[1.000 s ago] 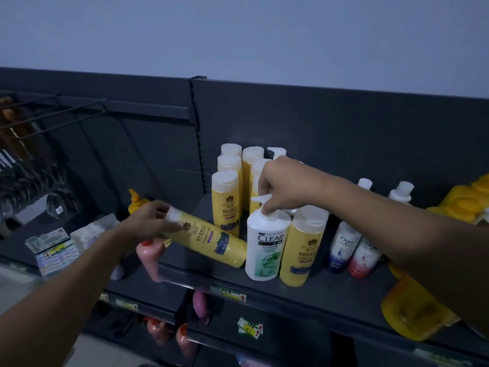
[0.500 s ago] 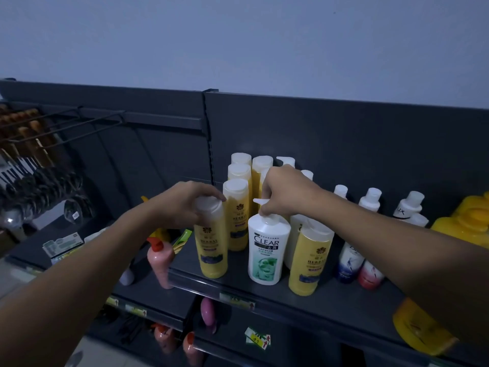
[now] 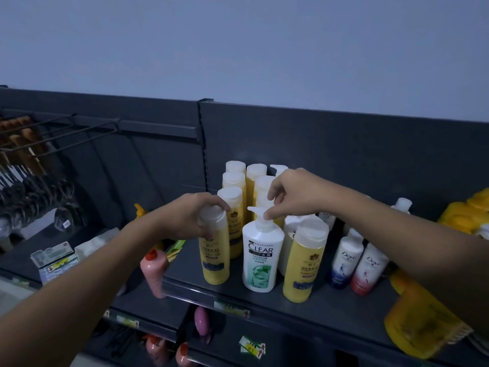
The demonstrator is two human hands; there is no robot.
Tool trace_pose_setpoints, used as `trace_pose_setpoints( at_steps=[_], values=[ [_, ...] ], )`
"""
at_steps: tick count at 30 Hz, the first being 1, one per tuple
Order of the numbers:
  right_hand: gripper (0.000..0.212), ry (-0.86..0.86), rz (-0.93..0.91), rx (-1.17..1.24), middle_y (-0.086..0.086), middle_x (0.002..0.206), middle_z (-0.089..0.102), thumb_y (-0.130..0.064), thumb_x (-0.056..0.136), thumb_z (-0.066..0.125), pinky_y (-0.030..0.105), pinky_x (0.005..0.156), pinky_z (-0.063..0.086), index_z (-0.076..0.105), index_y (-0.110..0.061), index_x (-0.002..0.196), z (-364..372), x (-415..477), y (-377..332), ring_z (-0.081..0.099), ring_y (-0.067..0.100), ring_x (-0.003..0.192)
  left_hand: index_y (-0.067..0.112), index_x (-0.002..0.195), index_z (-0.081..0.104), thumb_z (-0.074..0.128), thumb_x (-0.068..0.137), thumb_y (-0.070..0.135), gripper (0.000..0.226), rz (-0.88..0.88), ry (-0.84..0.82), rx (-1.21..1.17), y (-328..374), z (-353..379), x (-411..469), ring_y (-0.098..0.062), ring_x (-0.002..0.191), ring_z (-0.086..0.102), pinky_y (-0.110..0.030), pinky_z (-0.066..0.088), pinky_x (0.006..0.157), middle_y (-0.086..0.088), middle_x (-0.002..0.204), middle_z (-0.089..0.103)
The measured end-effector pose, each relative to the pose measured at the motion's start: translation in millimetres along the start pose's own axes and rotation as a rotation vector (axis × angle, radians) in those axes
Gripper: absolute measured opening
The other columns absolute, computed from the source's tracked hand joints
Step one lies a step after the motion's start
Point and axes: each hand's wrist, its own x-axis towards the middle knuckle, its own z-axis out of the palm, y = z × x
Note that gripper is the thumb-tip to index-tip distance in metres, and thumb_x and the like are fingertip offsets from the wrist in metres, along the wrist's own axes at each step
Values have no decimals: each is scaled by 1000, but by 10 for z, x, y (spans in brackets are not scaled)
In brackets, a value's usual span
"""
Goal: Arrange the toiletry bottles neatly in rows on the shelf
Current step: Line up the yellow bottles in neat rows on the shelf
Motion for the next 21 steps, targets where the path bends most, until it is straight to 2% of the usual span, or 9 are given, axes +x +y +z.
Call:
trace_pose_setpoints(
  at_steps=[4,8,12,16,18,21],
  values=[
    [49,38,13,-40,-11,96,74,-49,74,87,31,85,59,75,-22,113,-174,-215,200,69,8,92,36,132,58,83,76,40,62,22,81,76,200,-27,33,-5,114,54,-34,50,98,16,123,57],
    [58,-96,49,-134,-12,105,68,-54,70,87,37,84,61,70,-28,120,-102,-389,388,68,12,93,27,135,58,82,77,50,66,97,182,53,578,20,185,-7,113,57,-32,50,96,12,124,61],
    [63,-125,27,-216,-8,112,62,-43,71,90,32,80,53,66,-29,127,36,-417,511,59,15,102,25,137,59,76,85,43,57,91,70,121,859,187,413,-13,113,62,-35,54,93,4,127,65],
    [64,-94,33,-200,-3,119,64,-39,69,92,40,88,58,66,-31,128,112,-368,573,62,21,109,26,122,66,74,86,40,39,28,39,157,929,322,483,-20,99,63,-34,55,75,1,107,69],
    [62,-78,29,-169,-3,114,65,-41,67,92,40,86,60,70,-30,124,128,-355,601,64,20,105,25,116,68,74,86,34,32,14,72,165,941,334,463,-21,96,63,-35,56,73,0,101,69],
    [55,-23,54,-85,-9,97,68,-47,59,92,38,76,62,77,-27,109,157,-320,613,68,17,92,24,116,68,75,85,32,33,14,81,164,936,329,382,-22,97,62,-40,58,77,-1,103,68]
  ],
)
